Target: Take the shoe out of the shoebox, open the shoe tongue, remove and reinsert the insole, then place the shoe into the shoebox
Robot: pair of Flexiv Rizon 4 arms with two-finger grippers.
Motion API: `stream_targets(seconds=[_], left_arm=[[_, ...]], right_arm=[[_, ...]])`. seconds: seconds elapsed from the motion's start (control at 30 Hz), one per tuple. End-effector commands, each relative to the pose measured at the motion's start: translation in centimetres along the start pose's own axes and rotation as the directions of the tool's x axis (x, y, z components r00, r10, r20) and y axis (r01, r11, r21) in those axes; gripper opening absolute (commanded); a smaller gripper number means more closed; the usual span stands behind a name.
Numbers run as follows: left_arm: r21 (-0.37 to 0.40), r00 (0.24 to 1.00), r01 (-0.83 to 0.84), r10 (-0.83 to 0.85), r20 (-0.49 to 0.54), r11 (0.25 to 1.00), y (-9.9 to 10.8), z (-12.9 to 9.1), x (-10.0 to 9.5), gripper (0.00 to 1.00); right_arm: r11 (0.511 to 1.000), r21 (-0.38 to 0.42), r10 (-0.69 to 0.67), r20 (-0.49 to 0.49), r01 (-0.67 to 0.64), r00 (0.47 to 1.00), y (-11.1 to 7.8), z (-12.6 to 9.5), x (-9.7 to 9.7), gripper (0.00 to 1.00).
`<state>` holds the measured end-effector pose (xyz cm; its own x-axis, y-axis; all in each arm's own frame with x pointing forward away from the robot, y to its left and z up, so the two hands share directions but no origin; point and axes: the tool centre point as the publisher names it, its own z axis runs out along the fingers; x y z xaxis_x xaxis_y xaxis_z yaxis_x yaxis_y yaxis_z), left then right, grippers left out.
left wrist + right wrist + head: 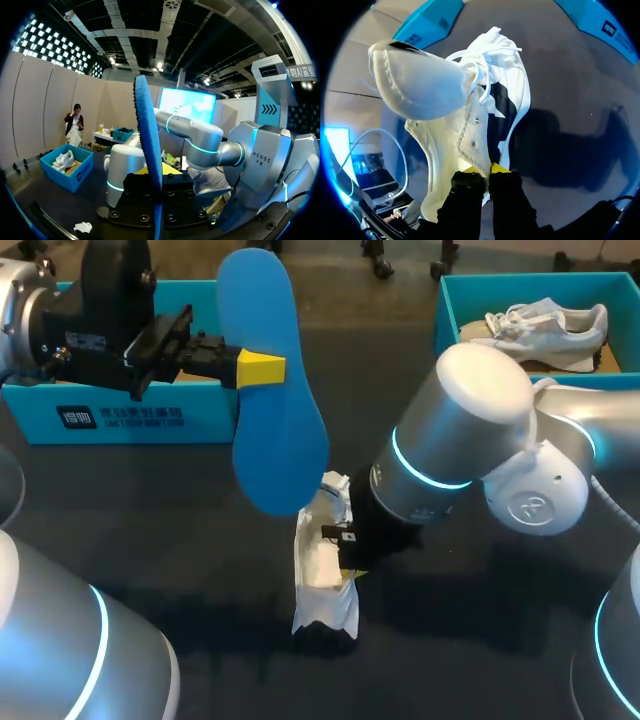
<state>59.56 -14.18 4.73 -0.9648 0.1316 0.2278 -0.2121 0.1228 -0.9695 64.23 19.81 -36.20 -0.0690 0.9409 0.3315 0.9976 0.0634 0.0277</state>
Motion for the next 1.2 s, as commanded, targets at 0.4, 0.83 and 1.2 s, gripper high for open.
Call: stream_targets(seconds=[0.4, 0.83, 1.2], left_arm=[[-0.003, 1.0, 0.0, 0.0, -0.005, 1.0, -0.1, 0.1, -0.3, 0.0], [-0.003, 1.0, 0.0, 0.0, -0.005, 1.0, -0.1, 0.1, -0.3, 0.0], [-0.003, 1.0, 0.0, 0.0, -0.005, 1.0, -0.1, 0.1, -0.3, 0.0]], right_arm=[[0.998, 0.027, -0.049, -0.022, 0.049, 0.999, -0.2, 1.3, -0.7, 0.0], [0.999, 0.038, -0.028, -0.175, 0.035, 0.984, -1.1, -2.3, -0.9, 1.0], [0.997, 0.074, 0.04, -0.518, -0.002, 0.855, -1.0, -7.6, -2.2, 1.0]])
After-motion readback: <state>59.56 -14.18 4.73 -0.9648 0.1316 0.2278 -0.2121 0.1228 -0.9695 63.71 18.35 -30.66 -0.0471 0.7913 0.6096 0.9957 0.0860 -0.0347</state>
